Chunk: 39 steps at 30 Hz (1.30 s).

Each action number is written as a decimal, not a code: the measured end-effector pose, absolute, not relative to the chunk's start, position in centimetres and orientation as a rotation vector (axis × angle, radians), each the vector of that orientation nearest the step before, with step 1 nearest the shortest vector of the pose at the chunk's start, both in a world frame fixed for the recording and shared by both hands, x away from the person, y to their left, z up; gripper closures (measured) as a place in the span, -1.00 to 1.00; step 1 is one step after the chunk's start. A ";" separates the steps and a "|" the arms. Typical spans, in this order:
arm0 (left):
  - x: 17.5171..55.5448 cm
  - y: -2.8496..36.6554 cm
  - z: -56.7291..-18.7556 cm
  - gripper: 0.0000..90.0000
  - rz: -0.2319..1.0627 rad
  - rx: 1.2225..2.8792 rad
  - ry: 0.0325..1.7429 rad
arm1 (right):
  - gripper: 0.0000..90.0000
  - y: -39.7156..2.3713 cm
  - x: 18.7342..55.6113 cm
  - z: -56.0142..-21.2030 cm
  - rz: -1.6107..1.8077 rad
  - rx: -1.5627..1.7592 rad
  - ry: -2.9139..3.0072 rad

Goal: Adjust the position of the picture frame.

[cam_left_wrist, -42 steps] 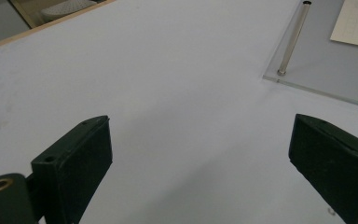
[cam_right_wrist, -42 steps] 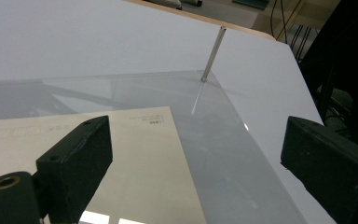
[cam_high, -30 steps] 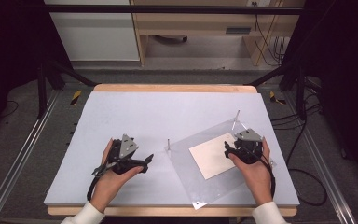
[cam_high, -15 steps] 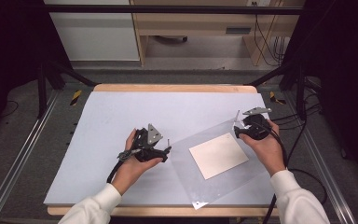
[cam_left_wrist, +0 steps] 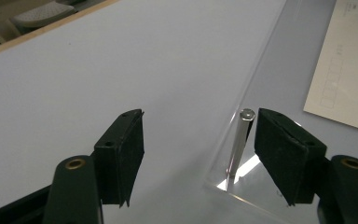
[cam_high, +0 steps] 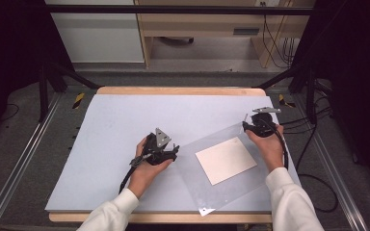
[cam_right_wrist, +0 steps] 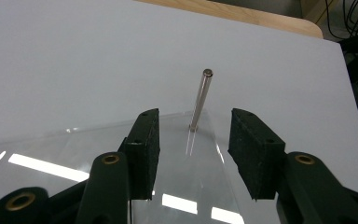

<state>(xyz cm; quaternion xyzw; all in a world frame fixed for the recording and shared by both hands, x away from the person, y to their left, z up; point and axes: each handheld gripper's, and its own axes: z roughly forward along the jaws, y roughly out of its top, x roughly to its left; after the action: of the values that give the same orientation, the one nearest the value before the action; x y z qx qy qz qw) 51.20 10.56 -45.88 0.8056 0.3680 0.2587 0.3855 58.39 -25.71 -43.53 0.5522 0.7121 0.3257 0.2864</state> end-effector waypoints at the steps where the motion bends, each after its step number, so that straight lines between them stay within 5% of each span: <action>1: 51.2 10.5 -46.0 -0.27 0.653 2.042 0.948 | 0.18 -25.7 58.8 -43.7 0.873 1.488 1.892; 21: 50.7 9.4 -47.1 -0.06 0.639 2.018 0.997 | 0.40 -25.8 62.7 -46.3 0.862 1.590 1.921; 39: 50.3 9.5 -47.2 0.17 0.648 1.995 0.995 | 0.89 -25.6 63.4 -47.2 0.850 1.594 1.933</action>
<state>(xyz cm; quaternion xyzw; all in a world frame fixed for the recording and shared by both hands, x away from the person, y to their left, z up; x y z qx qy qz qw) 50.35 9.48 -47.15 0.7880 0.3932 0.2562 0.3986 63.36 -25.55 -47.17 0.5842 0.7082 0.3116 0.2453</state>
